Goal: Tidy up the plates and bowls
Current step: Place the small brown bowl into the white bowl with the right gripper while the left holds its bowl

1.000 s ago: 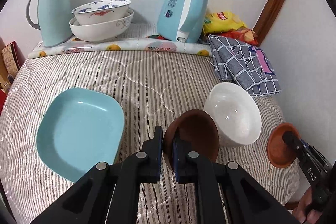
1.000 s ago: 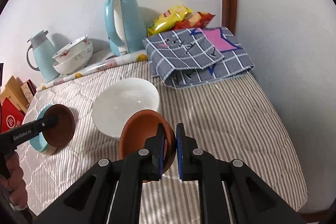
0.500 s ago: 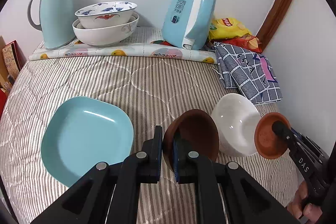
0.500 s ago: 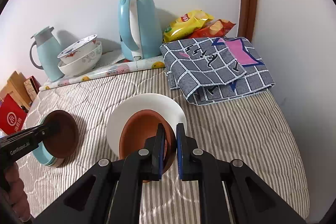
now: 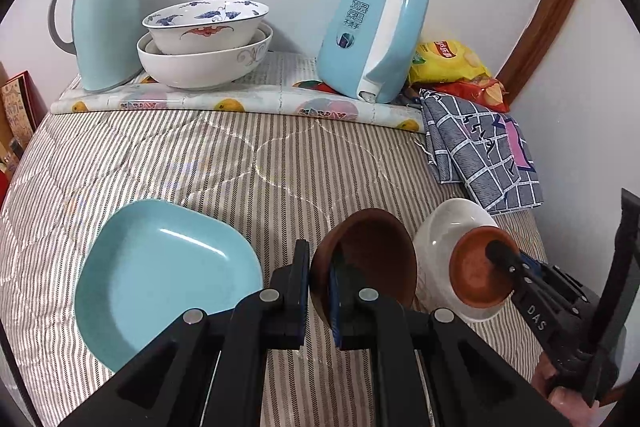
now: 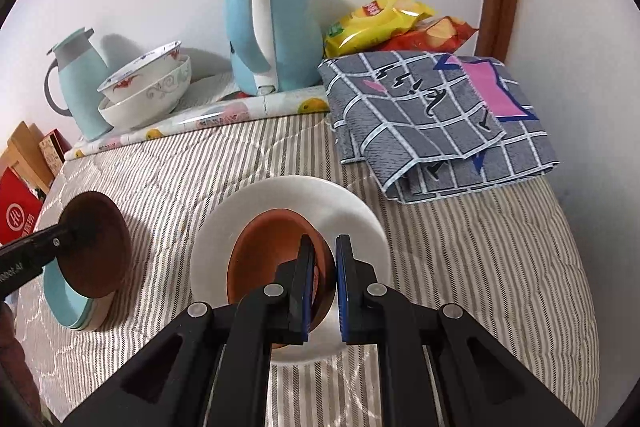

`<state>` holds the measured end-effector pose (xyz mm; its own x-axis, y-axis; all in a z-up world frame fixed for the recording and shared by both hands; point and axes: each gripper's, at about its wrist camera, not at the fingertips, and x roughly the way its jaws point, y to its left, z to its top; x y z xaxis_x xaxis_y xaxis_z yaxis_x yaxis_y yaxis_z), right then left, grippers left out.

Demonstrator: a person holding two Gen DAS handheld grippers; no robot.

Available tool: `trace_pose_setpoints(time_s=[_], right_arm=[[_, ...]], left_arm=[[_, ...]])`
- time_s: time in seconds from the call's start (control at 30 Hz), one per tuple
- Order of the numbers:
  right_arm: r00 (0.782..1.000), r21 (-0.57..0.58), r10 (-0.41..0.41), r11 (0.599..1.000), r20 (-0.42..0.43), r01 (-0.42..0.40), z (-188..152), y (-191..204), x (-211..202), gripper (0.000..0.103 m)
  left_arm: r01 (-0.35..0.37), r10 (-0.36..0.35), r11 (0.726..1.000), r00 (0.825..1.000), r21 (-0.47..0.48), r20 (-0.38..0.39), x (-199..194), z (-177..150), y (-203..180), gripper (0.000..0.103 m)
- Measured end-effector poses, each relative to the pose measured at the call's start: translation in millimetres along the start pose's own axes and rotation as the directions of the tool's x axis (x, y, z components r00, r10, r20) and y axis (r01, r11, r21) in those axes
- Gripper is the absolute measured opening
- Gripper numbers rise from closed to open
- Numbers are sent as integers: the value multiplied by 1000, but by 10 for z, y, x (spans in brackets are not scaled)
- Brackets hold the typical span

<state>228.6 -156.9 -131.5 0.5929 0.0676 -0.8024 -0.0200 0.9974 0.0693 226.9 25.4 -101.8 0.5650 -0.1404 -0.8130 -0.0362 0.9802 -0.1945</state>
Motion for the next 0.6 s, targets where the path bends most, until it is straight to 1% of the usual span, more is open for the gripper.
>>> trace_pose_setpoints(time_s=[0.1, 0.3, 0.6], right_arm=[[1000, -7, 3, 1000, -14, -3, 14, 18, 75, 10], [999, -20, -17, 1000, -42, 17, 29, 56, 232, 10], [997, -23, -21, 1000, -81, 20, 35, 59, 344, 10]], left_arm=[[-5, 5, 1000, 1000, -7, -4, 31, 8, 31, 9], [-4, 4, 1000, 1000, -15, -15, 108, 28, 56, 9], [9, -10, 1000, 999, -14, -30, 193, 36, 41, 9]])
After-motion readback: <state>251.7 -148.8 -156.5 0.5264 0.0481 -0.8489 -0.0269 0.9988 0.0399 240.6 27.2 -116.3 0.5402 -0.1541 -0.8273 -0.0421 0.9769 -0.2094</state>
